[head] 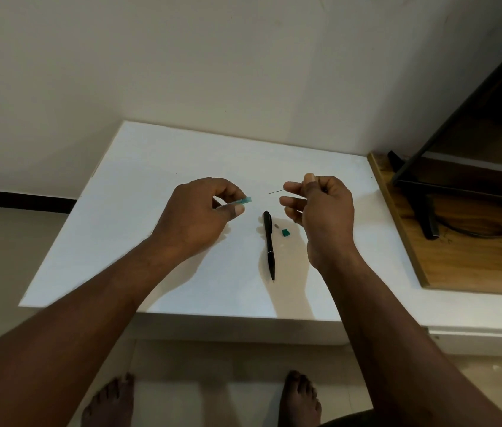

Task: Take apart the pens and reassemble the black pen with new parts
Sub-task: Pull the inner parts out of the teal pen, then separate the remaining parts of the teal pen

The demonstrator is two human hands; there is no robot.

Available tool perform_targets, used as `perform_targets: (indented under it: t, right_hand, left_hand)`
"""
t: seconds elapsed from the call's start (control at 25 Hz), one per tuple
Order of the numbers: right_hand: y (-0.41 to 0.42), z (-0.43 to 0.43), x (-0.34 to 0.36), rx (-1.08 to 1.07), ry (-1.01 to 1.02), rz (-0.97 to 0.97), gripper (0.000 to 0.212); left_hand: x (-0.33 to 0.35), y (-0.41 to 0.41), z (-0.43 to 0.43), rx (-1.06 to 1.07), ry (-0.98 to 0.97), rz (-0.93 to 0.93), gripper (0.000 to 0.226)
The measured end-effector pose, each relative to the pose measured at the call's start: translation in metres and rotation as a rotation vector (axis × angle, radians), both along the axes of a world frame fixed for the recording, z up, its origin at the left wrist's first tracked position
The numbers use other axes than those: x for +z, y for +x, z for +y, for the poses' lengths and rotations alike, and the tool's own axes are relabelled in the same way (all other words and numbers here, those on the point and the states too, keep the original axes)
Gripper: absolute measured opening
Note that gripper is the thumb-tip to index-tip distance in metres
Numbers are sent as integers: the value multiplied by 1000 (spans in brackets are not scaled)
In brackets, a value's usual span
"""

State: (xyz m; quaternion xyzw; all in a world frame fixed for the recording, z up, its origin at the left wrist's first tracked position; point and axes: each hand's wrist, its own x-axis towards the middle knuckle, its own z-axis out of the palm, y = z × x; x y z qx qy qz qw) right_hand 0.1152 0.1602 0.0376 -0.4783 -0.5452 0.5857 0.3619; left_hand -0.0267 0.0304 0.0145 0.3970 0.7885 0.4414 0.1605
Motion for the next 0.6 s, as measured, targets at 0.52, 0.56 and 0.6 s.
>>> perform_targets:
  t: [0.52, 0.56, 0.6]
  right_hand:
    - [11, 10, 5, 33, -617, 407, 14]
    - [12, 11, 5, 38, -651, 430, 16]
    - [13, 12, 6, 42, -681, 448, 17]
  left_hand:
    - [0, 5, 1, -51, 20, -130, 8]
    - [0, 6, 1, -54, 17, -136, 8]
    - [0, 6, 2, -57, 14, -144, 8]
